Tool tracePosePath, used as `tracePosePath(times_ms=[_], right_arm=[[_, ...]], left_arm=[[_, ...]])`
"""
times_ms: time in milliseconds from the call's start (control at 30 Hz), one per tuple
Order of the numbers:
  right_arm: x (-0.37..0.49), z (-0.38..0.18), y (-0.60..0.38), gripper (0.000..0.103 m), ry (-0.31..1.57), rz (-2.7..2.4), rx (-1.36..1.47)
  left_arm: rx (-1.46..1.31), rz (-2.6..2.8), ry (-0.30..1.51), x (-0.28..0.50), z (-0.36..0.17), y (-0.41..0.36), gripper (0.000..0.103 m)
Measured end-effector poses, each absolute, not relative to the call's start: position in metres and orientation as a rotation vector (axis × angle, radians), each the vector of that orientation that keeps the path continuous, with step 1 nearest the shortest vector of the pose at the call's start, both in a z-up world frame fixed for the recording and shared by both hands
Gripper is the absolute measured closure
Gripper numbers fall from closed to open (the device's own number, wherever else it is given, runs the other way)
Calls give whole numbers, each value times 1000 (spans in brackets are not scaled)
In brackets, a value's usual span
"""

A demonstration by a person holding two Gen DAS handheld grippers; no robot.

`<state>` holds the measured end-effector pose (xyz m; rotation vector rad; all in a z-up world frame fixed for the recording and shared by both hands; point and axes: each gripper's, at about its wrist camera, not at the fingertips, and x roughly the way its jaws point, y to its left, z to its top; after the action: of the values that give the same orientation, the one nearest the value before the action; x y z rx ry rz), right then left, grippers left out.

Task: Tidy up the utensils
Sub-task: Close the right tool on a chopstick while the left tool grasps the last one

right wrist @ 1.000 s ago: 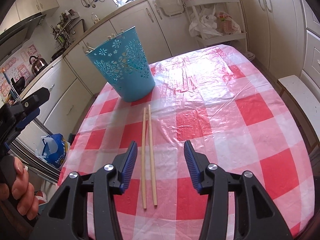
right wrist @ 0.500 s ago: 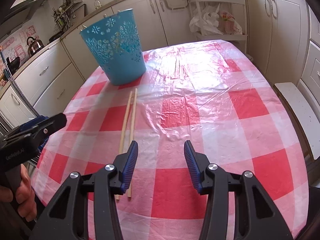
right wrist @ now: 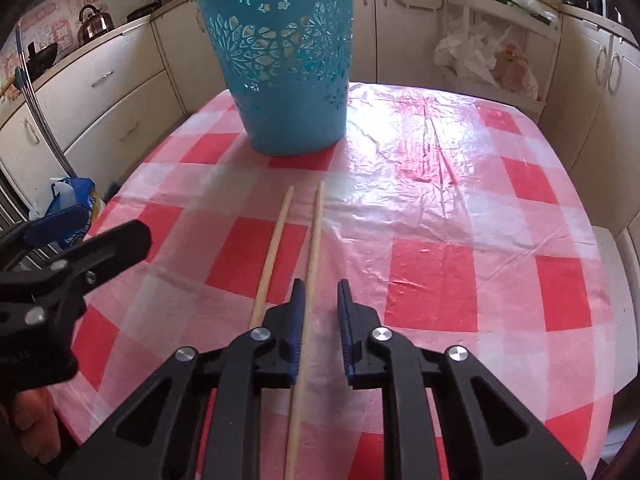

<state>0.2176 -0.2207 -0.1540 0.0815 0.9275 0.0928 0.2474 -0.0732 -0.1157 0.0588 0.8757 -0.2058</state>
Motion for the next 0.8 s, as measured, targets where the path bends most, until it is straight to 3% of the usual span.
tracePosePath(times_ms=[100, 300, 433, 467, 500, 533, 600, 667, 800], right_arm=[[212, -153, -226, 97, 940, 62, 72], [179, -154, -254, 98, 946, 17, 228], [181, -149, -249, 97, 925, 23, 149], [185, -148, -247, 96, 928, 28, 128], [189, -148, -245, 92, 932, 35, 114], [194, -149, -243, 89, 939, 40, 99], [201, -153, -239, 88, 945, 42, 58], [202, -154, -237, 97, 938, 38, 35], [196, -148, -246, 97, 935, 55, 121]], left_arm=[[62, -236, 885, 250, -119, -87, 11], [143, -272, 916, 268, -137, -127, 11], [204, -251, 930, 277, -151, -144, 11], [215, -255, 933, 278, -154, -147, 16], [225, -264, 937, 278, -157, -149, 35], [223, -286, 945, 279, -159, -149, 45], [207, -338, 933, 275, -158, -148, 92], [217, -367, 946, 272, -156, -146, 98], [200, -410, 942, 264, -150, -127, 98]])
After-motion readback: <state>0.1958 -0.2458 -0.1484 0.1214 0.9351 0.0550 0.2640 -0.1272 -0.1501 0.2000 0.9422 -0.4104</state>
